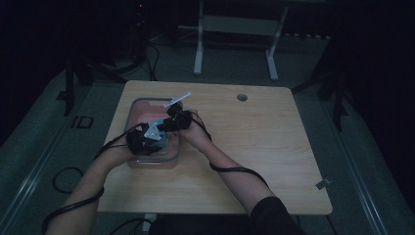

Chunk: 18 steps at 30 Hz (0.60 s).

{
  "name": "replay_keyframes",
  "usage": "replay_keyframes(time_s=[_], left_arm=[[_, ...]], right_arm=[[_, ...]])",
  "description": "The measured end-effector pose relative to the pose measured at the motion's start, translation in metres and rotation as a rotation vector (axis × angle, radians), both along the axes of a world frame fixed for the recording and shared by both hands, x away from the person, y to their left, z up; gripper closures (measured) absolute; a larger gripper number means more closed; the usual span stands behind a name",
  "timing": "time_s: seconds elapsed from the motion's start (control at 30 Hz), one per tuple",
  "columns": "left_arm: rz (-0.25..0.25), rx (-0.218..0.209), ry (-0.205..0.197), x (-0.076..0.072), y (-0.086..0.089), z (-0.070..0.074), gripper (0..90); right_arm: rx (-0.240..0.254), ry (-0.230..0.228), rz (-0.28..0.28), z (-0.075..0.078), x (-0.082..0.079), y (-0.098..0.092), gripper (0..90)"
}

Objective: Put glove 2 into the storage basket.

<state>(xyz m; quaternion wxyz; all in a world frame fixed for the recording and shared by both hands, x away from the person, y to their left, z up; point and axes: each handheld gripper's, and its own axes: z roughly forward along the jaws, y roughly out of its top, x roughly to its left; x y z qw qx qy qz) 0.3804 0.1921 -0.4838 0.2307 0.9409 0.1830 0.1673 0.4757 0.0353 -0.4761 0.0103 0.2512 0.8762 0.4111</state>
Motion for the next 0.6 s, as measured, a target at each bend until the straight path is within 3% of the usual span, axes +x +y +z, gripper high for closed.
replay_keyframes(time_s=[0.27,0.33,0.4,0.43,0.5,0.6], left_arm=[[0.021,-0.029,0.015,0.001,0.002,0.002,64.6],[0.047,-0.056,0.019,0.001,0.003,0.003,51.7],[0.082,-0.067,-0.026,-0.002,0.003,0.006,38.3],[0.096,-0.082,-0.035,-0.003,0.004,0.007,29.4],[0.138,-0.128,-0.046,-0.003,0.006,0.012,20.1],[0.165,-0.168,-0.016,-0.003,0.005,0.016,7.4]], right_arm=[[0.031,0.008,0.003,0.010,0.000,-0.014,50.9],[0.034,0.008,0.006,0.012,-0.001,-0.017,48.8],[0.037,0.011,0.015,0.014,-0.002,-0.020,47.1],[0.039,0.013,0.020,0.015,-0.003,-0.021,45.9],[0.047,0.007,0.026,0.017,-0.004,-0.024,43.3],[0.061,0.010,0.033,0.018,-0.007,-0.028,37.2]])
